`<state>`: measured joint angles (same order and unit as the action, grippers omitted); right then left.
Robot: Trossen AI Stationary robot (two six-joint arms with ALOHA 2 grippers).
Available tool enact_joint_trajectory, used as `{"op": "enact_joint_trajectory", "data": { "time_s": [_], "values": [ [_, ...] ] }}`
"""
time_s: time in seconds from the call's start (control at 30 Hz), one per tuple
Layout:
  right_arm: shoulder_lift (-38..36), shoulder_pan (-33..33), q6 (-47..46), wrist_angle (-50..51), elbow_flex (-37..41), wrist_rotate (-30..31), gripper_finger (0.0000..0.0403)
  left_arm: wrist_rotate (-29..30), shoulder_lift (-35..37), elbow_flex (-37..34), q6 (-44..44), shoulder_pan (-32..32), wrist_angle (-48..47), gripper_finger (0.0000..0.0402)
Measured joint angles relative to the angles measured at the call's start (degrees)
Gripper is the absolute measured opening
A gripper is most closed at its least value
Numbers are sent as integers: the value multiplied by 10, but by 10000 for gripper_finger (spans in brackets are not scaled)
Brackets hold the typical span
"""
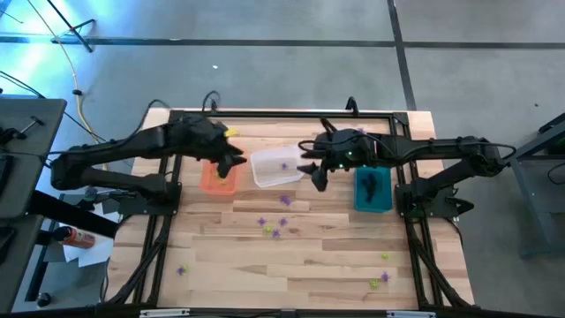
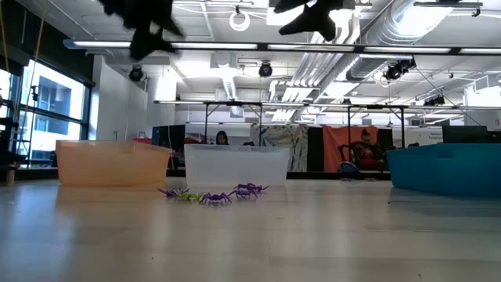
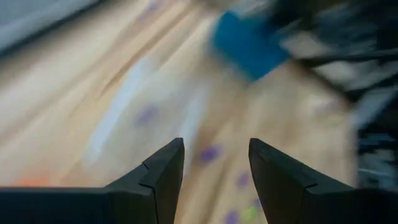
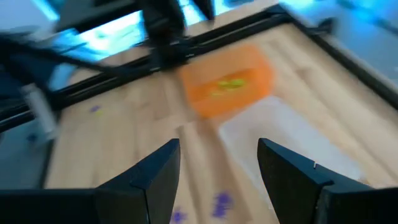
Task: Sort Halloween decoration
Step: Put the green spider toy into the orange bin
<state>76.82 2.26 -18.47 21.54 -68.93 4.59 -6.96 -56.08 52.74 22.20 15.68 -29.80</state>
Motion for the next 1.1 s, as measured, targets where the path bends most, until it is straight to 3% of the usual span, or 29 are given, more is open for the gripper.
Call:
{"op": "enact_joint_trajectory", "data": {
  "time_s": [0.1,0.27,0.8,1.1],
  "values": [
    [0,0,6,-8,0,-39,211,-17,37,-2,-37,-45,79,164],
    [0,0,6,-18,0,-43,211,-12,76,-3,-31,-98,120,163],
    [-1,8,5,-29,0,-55,211,-16,51,-4,-23,-155,45,163],
    [-1,8,5,-29,0,-68,211,-61,53,-4,11,-184,-25,163]
  ]
}}
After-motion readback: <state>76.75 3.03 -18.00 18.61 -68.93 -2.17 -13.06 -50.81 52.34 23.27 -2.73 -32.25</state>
